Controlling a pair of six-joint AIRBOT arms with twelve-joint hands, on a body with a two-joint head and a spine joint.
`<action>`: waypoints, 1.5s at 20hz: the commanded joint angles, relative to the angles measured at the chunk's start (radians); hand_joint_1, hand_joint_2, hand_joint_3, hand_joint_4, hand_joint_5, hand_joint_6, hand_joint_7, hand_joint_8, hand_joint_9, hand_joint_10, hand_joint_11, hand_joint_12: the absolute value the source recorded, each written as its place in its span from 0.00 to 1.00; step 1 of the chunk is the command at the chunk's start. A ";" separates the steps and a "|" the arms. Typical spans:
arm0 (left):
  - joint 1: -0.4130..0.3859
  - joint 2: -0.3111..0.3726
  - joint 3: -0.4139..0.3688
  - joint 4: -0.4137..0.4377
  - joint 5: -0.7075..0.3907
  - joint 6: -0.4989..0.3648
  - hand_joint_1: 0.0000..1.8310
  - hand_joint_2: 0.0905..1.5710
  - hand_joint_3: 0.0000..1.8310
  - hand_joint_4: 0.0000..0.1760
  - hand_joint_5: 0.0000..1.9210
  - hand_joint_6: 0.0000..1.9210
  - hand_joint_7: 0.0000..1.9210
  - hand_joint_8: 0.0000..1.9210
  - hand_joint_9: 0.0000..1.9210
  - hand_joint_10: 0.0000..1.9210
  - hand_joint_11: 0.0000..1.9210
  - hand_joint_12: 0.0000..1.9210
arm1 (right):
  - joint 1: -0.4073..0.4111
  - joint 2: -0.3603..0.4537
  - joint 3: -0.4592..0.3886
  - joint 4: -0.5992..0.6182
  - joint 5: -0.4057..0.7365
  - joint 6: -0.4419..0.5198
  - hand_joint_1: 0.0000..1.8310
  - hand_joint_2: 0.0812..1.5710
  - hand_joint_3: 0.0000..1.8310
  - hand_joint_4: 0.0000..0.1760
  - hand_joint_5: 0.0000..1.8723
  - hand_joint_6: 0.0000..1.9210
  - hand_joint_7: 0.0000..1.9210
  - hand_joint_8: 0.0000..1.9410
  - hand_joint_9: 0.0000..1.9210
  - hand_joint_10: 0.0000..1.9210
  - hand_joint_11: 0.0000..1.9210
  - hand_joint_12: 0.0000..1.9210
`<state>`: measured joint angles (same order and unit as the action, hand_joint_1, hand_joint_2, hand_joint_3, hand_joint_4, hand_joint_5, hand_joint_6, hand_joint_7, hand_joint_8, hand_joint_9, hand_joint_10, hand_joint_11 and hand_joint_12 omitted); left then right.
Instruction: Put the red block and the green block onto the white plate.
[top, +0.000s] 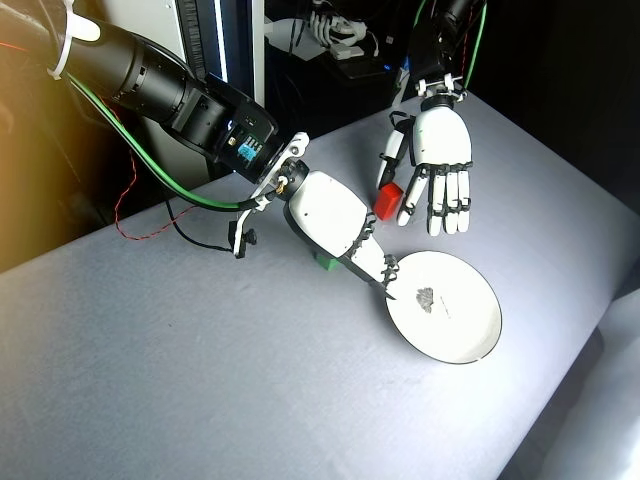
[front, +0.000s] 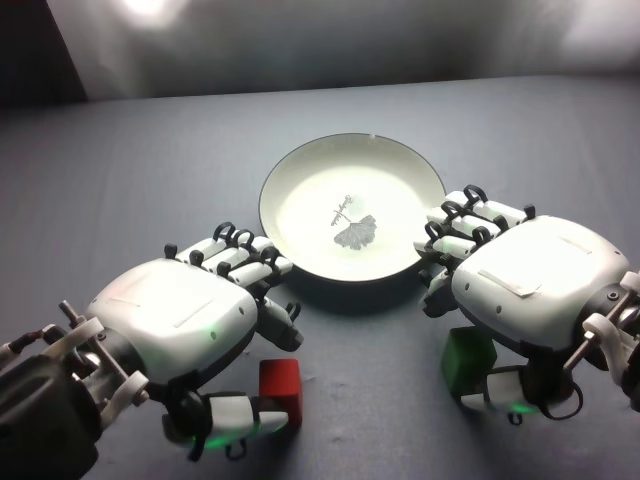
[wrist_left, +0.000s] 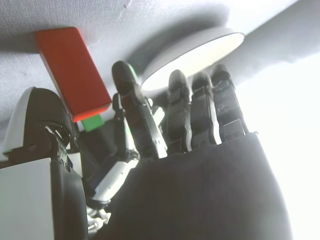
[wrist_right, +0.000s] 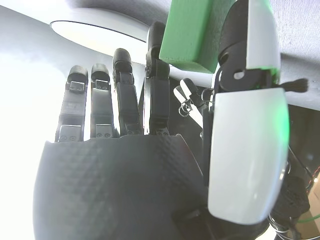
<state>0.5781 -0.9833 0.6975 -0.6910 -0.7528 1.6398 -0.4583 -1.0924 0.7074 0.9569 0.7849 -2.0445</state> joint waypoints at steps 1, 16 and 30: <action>-0.010 -0.005 -0.004 0.040 -0.086 0.005 0.38 0.67 0.00 0.77 0.41 0.00 0.09 0.00 0.02 0.00 0.00 0.06 | 0.003 0.008 0.000 -0.060 0.073 0.000 0.56 0.53 0.00 0.05 0.42 0.00 0.14 0.01 0.03 0.00 0.00 0.00; -0.018 -0.006 -0.013 0.029 -0.086 0.018 0.56 0.68 0.00 1.00 0.53 0.47 0.20 0.00 0.06 0.01 0.01 0.01 | 0.002 0.008 0.000 -0.068 0.074 0.000 0.61 0.64 0.00 0.09 0.61 0.36 0.17 0.00 0.06 0.00 0.00 0.00; -0.139 0.010 0.020 0.024 -0.054 0.050 0.55 0.69 0.00 1.00 0.51 0.51 0.21 0.00 0.04 0.00 0.00 0.07 | 0.237 -0.046 0.136 -0.078 0.046 0.030 0.61 0.64 0.00 0.15 0.61 0.37 0.17 0.00 0.06 0.00 0.00 0.00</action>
<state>0.4438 -0.9859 0.7193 -0.7101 -0.7250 1.6844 -0.2298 -1.1507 0.8543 0.9390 0.7666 -2.0186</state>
